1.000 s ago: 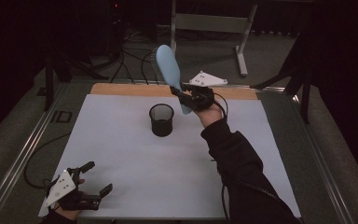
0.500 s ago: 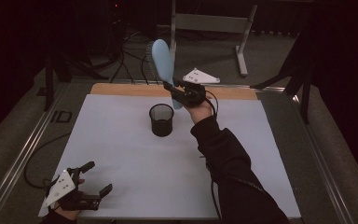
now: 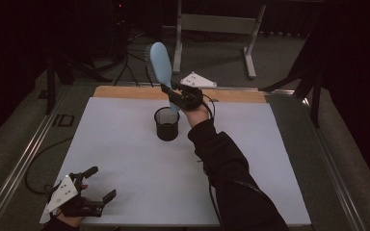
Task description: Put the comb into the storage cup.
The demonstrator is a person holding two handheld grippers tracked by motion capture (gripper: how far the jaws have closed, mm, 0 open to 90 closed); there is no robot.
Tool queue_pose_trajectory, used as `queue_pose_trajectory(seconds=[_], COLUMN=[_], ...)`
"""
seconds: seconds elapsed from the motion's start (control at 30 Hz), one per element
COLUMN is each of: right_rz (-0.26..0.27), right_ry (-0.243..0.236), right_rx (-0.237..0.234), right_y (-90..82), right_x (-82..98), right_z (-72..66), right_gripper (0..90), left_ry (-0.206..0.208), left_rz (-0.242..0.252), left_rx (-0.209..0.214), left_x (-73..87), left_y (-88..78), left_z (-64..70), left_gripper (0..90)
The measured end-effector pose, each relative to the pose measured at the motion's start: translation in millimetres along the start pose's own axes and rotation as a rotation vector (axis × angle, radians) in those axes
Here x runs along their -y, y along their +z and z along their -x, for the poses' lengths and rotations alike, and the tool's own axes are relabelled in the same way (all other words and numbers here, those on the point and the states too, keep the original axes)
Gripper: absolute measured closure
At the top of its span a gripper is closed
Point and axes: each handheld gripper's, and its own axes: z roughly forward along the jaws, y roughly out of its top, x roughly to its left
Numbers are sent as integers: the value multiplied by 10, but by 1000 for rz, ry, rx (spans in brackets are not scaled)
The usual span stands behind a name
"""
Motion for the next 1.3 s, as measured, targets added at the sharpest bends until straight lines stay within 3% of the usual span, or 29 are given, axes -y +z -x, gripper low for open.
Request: queue_pose_trajectory(seconds=[0.3, 0.7, 1.03, 1.3], right_rz=[12, -8, -38, -74], right_ry=[37, 48, 54, 76], right_rx=[-18, -26, -24, -49], right_y=[112, 229, 276, 302], right_x=[159, 379, 512, 618], right_z=[10, 21, 53, 53], right_gripper=[705, 706, 705, 705], left_ry=[1, -2, -4, -5], left_rz=[2, 2, 3, 0], left_rx=[3, 7, 9, 15], left_x=[-1, 0, 2, 3], left_y=[2, 4, 7, 14], left_z=[-2, -1, -4, 1], left_gripper=[0, 1, 0, 0])
